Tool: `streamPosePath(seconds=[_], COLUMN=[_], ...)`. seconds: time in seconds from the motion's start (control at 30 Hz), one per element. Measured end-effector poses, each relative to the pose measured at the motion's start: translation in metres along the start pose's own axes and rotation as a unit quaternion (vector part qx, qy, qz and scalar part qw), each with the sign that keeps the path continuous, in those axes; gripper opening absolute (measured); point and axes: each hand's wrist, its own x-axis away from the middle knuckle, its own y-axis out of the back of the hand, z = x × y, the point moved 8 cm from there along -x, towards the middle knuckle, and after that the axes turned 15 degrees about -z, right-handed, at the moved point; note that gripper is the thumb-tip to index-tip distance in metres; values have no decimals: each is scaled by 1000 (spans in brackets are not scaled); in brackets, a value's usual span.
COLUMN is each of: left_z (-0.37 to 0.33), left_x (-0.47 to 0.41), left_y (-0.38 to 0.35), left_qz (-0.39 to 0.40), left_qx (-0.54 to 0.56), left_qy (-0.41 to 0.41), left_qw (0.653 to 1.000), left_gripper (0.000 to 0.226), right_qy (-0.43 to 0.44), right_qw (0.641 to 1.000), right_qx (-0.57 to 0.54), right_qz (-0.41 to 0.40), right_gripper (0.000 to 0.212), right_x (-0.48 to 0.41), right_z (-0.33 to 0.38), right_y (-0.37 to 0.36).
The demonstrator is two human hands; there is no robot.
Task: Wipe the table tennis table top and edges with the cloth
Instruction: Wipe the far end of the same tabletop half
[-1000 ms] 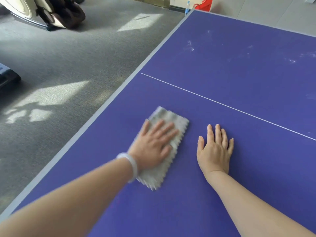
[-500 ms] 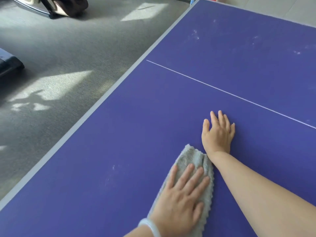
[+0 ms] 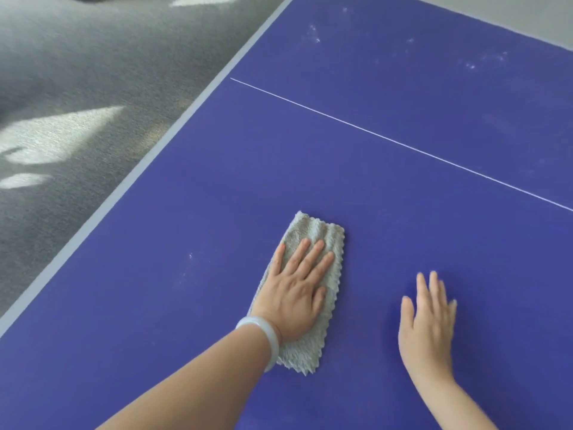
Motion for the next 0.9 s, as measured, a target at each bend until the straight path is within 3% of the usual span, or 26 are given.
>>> streamPosePath(seconds=[0.13,0.3,0.47,0.57,0.63,0.7,0.8,0.83,0.9], left_z=[-1,-41,-146,-117,-63,7,49,32,-40], left_x=[-1,1,94,120,98,71,61,63,79], left_y=[-1,-7,-18,-10,2,18,28,24,9], left_qz=[3,1,25,26,-19,-53,-57,-60,-57], left_qx=[-17,-3,56,31,-8,-57,-80,-82,-59], left_qy=[6,59,-157,-219,-147,2,187,199,140], left_qw=[1000,998,986,975,989,997,978,975,987], left_gripper=[60,63,67,69,67,64,62,63,65], right_qy=[-7,-1,-1,8,14,16,18,17,14], right_qw=[999,999,999,999,999,999,998,999,999], right_qx=[49,3,-17,4,22,29,31,28,17], right_qz=[-15,-35,-38,-35,-37,-38,-42,-43,-46], right_gripper=[59,60,59,64,69,70,63,60,58], right_x=[29,26,26,26,27,28,28,28,28], right_z=[-40,-40,-38,-37,-35,-36,-39,-40,-40], right_y=[4,5,6,6,6,5,2,2,3])
